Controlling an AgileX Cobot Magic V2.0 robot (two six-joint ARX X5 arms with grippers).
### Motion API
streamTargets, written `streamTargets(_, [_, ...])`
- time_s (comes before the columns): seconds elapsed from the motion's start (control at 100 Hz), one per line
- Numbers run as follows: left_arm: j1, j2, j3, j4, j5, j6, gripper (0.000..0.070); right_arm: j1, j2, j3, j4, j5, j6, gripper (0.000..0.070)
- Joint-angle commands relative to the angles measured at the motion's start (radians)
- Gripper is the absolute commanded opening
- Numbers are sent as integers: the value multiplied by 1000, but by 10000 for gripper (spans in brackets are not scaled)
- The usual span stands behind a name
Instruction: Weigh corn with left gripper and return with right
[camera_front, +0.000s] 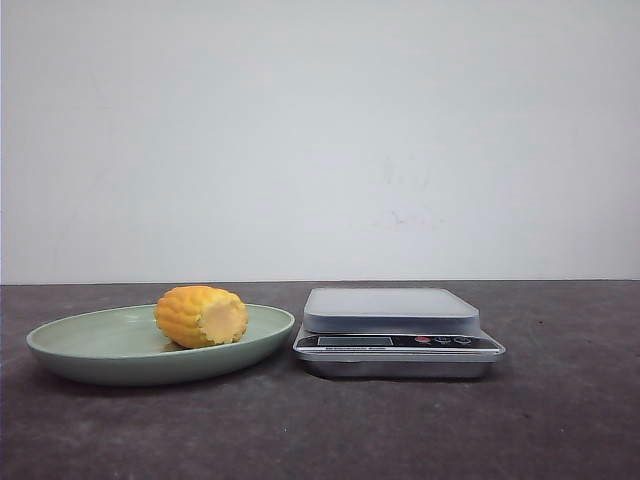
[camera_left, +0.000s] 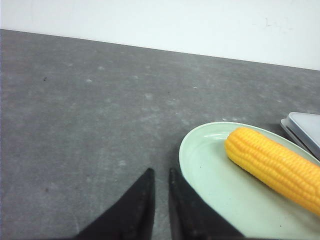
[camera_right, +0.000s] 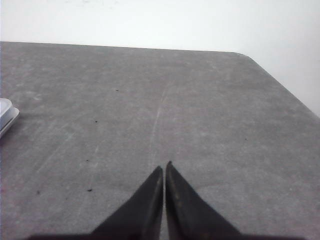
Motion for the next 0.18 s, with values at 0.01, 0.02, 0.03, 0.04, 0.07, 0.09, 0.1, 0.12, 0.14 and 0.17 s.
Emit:
streamTargets(0.01, [-2,-2,-18,-5,7,-2,0,-2,-2,-3,10,0,-4,1])
streamTargets(0.02, [-2,-2,-18,-5,7,-2,0,-2,-2,-3,10,0,-4,1])
streamTargets(0.03, [-2,-2,-18,-5,7,-2,0,-2,-2,-3,10,0,-4,1])
streamTargets(0.04, [-2,-2,-18,-5,7,-2,0,-2,-2,-3,10,0,-4,1])
streamTargets(0.07, [-2,-2,-18,-5,7,-2,0,-2,-2,-3,10,0,-4,1])
streamTargets(0.09, [-2,-2,-18,-5,7,-2,0,-2,-2,-3,10,0,-4,2])
streamTargets(0.1, [-2,-2,-18,-5,7,-2,0,-2,-2,-3,10,0,-4,1])
streamTargets(0.12, [-2,-2,-18,-5,7,-2,0,-2,-2,-3,10,0,-4,1])
streamTargets(0.14, [-2,-2,-18,-5,7,-2,0,-2,-2,-3,10,0,-4,1])
streamTargets(0.17, [-2,-2,-18,-4,7,-2,0,-2,-2,-3,10,0,-4,1])
